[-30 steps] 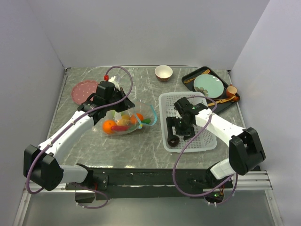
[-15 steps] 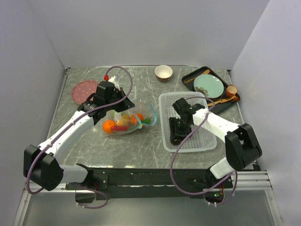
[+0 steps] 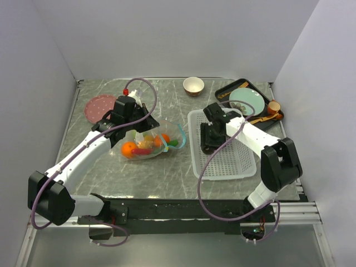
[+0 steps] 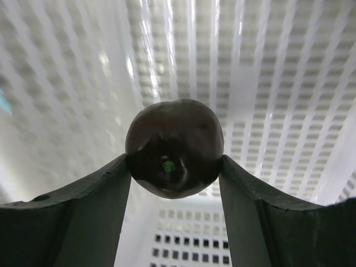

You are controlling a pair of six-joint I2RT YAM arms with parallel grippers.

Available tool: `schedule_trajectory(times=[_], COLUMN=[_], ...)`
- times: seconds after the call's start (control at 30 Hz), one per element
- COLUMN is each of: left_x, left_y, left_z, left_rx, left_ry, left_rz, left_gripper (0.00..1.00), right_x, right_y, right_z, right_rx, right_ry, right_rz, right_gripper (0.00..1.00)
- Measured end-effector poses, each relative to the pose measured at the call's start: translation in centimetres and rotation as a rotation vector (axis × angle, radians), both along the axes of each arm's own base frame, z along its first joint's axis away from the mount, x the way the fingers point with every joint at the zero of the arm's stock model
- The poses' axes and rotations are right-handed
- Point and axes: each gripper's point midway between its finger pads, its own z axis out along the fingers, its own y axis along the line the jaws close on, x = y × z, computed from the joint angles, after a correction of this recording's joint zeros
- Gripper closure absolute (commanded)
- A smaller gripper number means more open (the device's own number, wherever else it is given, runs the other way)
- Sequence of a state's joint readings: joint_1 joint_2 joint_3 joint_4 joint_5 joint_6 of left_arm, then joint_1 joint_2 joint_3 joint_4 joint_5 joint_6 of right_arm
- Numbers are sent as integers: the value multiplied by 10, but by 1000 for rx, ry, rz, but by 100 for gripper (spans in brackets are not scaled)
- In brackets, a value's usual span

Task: Place the food in the zip-top bag and seal the zipper
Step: Pick up the fake fruit from the bin.

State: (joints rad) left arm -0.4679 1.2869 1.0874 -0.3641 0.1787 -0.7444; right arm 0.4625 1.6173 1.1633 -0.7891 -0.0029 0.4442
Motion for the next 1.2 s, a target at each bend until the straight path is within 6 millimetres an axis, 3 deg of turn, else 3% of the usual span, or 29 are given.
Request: schedule_trajectory(times=[0.07, 0.23, 0.33, 0.43, 0.53, 0.9, 1.0, 1.03, 1.1, 1.13, 1.2], left_x=[0, 0, -1, -2, -3, -3, -3, -3, -3, -3, -3], left_y=[0, 0, 1, 1, 1, 1, 1, 1, 1, 1, 2], left_z=[0, 0, -2, -3, -4, -3, -4, -4, -4, -4, -4], left_rx=[0, 1, 6, 11, 11, 10, 11, 11, 11, 11, 11], left_ry=[0, 1, 6, 14, 14, 15, 15, 15, 15, 15, 16], left_rz=[0, -1, -2, -2, -2, -3, -3, -3, -2, -2, -2], left_gripper=[99, 99, 99, 99, 99, 99, 99, 99, 99, 99, 99], right_x=[16, 51, 56, 63, 73, 77, 79, 79, 80, 81, 82], right_y=[2, 10, 9, 9, 12, 10, 8, 8, 7, 7, 7], right_z=[6, 5, -7, -19, -17, -19, -23, -25, -29, -29, -29], right_rx=[9, 34, 27, 21, 31, 22, 6, 1, -6, -6, -5], right_ry=[-31, -92, -72, -52, -77, -91, -92, -89, -84, -83, -87], right_rz=[-18, -47, -58, -68, -73, -78, -78, -76, -74, -76, -75], right_gripper=[38, 34, 33, 20, 12, 11, 28, 43, 52, 62, 67])
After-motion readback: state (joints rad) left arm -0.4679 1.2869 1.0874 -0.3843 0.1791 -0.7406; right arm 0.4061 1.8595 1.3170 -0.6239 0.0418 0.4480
